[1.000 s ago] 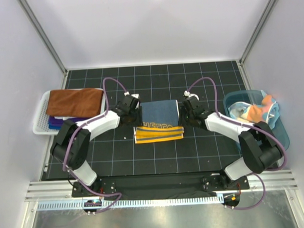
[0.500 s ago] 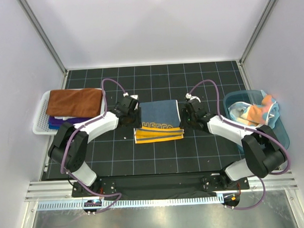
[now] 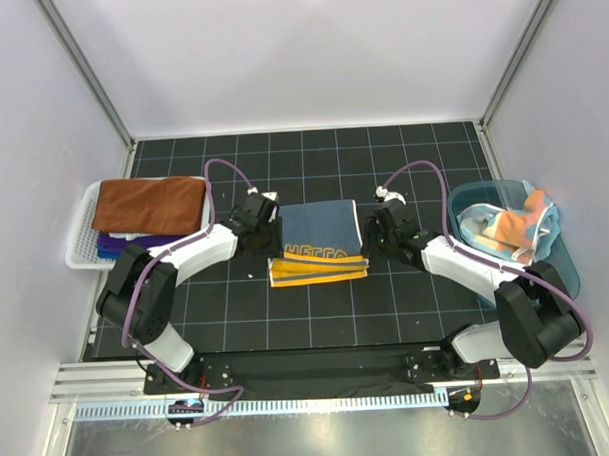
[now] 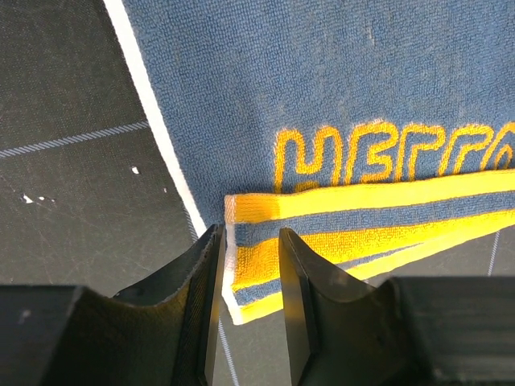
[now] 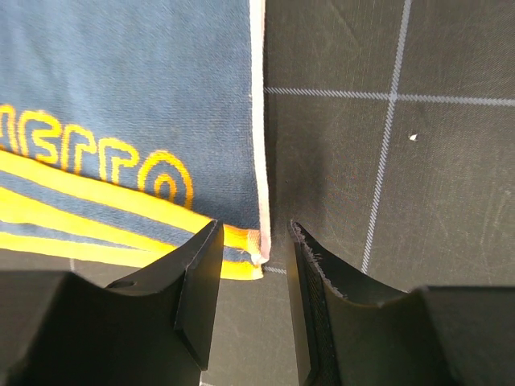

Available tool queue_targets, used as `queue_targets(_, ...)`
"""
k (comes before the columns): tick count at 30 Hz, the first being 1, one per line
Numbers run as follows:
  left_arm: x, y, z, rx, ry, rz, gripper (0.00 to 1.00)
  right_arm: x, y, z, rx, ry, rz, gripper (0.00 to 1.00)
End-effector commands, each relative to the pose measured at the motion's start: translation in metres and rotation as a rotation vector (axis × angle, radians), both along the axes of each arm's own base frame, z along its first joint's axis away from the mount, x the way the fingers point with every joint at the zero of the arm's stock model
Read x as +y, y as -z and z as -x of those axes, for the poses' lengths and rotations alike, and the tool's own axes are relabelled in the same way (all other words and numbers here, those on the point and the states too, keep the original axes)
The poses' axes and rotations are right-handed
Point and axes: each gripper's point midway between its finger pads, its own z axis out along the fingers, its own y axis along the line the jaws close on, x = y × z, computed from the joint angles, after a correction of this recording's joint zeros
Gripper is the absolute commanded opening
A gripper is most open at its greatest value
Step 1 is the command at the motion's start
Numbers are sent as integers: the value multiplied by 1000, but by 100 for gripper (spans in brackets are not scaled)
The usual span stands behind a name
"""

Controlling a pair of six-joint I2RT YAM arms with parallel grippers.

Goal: Fold and stack the towels
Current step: Fold the towel

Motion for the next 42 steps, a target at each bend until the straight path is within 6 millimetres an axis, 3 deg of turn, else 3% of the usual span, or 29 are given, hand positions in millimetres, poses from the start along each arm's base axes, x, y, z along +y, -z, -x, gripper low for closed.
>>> queue_targets(1, -5, 0, 1, 3, 24, 14, 36, 1, -22, -7, -71, 17, -28, 43)
queue_targets(8, -5, 2, 1, 11, 28, 8, 34, 5, -22, -2, -56, -5, -44, 44)
queue_targets(18, -3, 4, -2, 27, 21, -20, 31, 7, 6, 11, -6, -10, -72, 44)
queue_targets(38, -6, 2, -3, 32, 28, -11, 28, 16, 6, -8, -28, -25, -69, 43)
queue_targets(42, -7, 2, -3, 32, 30, -11, 27, 17, 5, -9, -33, -23, -74, 38)
